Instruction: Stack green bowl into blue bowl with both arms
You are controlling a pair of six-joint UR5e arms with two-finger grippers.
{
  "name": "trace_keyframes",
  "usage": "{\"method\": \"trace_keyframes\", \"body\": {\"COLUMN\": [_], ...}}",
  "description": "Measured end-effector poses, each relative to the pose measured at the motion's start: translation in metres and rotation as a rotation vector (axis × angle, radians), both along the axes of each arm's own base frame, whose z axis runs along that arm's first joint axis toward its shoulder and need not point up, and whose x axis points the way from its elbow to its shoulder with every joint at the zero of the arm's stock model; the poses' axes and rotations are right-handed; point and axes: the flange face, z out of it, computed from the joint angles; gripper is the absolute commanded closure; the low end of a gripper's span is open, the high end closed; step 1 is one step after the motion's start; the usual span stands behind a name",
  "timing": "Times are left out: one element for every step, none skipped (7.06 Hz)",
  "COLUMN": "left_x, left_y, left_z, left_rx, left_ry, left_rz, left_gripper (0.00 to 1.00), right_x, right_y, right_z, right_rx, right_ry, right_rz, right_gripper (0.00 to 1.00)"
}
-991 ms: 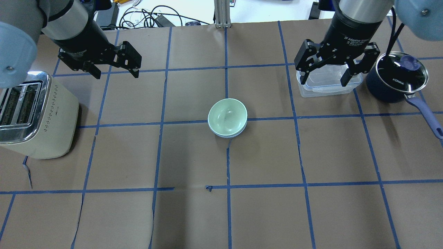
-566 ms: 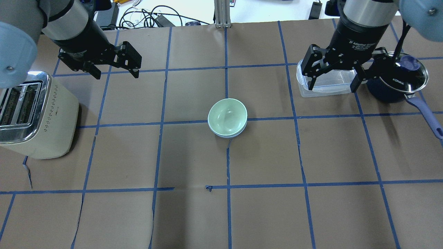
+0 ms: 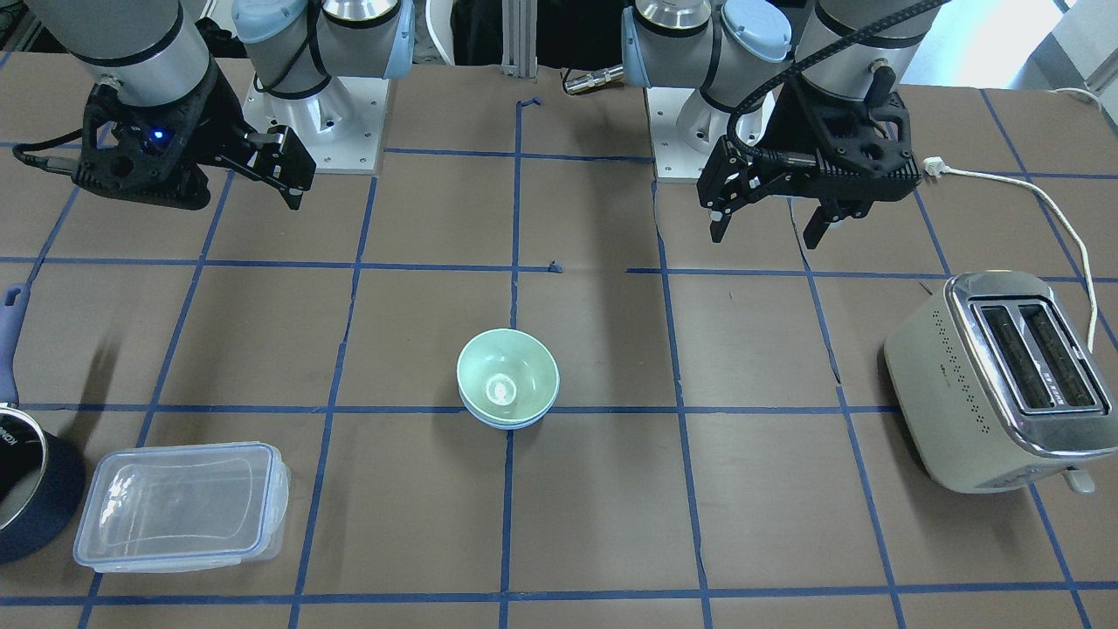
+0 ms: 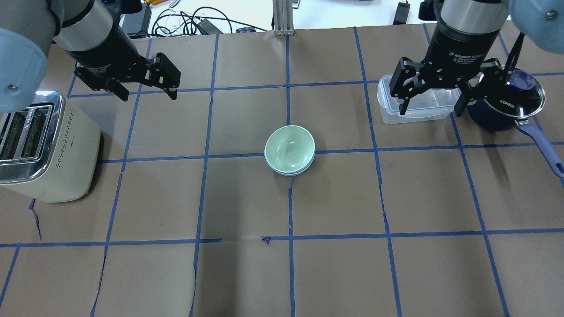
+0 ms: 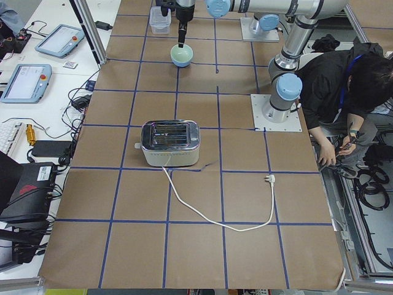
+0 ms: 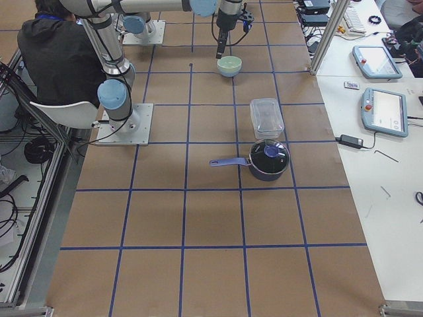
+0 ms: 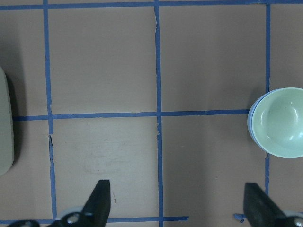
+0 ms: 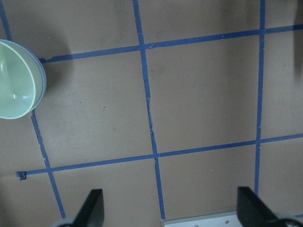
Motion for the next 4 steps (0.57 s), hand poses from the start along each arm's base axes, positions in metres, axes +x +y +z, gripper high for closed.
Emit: {"method": "trace_keyframes", "body": {"left_x": [-0.0001,-0.0001,-0.0002,-0.0003], "left_y": [-0.0001,-0.0004,-0.0006,-0.0004], "left_z": [0.0003,0.0003,0.0000,0.0001], "left_rx": [-0.001,-0.003,-0.003,-0.003], "left_ry": [0.001,0.001,0.001,0.002], "left_rz": [0.000,0.000,0.000,0.000], "left_gripper": [0.00,0.00,0.00,0.00], "right_x": [0.0000,0.0002,0.0004,0.0004], "right_y": [-0.0014,-0.0023,-0.0028,-0.0030], "right_z": [0.0011,0.0018,0.0023,0.0024], "right_rx": [-0.013,-0.021,-0.026,-0.028], "right_ry": [0.000,0.001,0.001,0.000], "right_rz": [0.000,0.000,0.000,0.001], "right_gripper": [0.00,0.00,0.00,0.00]}}
